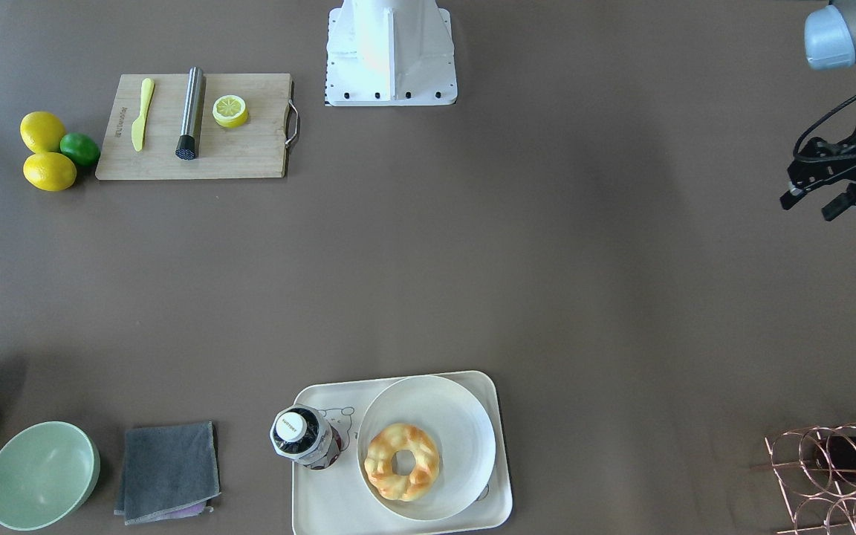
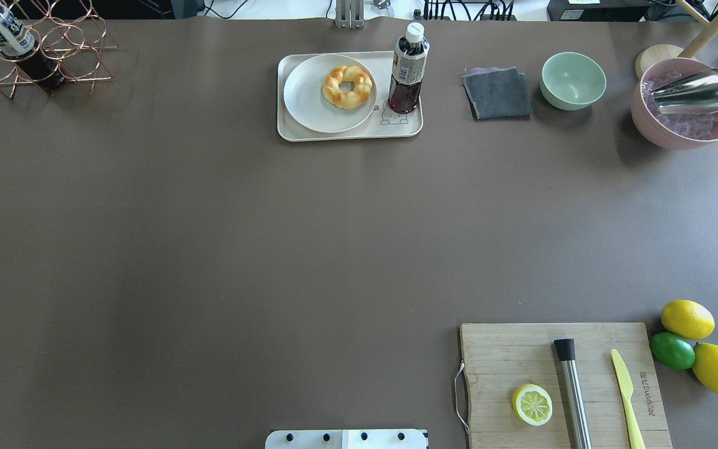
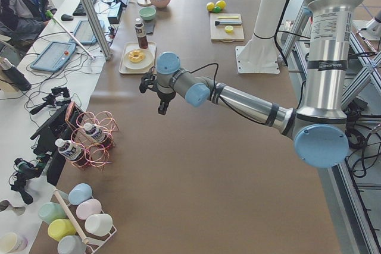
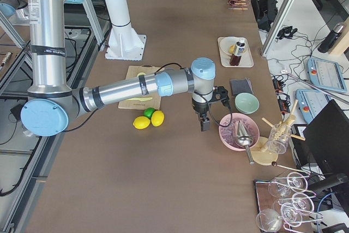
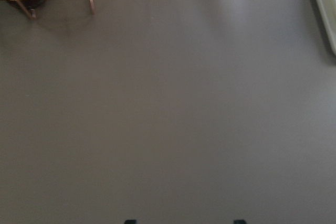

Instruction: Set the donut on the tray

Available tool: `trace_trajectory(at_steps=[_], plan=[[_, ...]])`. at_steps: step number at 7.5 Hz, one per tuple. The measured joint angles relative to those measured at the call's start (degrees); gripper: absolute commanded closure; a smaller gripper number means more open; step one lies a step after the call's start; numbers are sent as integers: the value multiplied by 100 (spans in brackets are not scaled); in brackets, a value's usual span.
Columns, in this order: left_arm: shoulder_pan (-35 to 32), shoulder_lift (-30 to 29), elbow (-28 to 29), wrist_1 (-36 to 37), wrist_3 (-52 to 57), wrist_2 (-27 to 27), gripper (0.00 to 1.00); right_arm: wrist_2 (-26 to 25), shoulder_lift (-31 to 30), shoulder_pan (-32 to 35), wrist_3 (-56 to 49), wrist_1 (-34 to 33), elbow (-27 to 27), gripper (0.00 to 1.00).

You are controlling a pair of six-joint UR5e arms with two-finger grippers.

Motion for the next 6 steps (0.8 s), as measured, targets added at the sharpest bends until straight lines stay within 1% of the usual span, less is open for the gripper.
trace_trajectory(at_steps=[1, 2, 3, 4, 6], plan=[[-479, 212, -14, 542, 1374, -18, 24, -32, -4, 195, -292, -67, -145, 0], [-947, 291, 17, 1182, 2713, 5, 21, -47, -13, 290, -404, -94, -221, 0], [-1369, 344, 58, 1731, 3839, 98, 3, -61, -9, 328, -441, -104, -253, 0], [-1629, 437, 64, 2004, 4417, 179, 3, -71, 9, 342, -447, -107, -263, 0], [-1802, 629, -21, 2152, 4721, 291, 3, -71, 32, 347, -428, -103, -259, 0]])
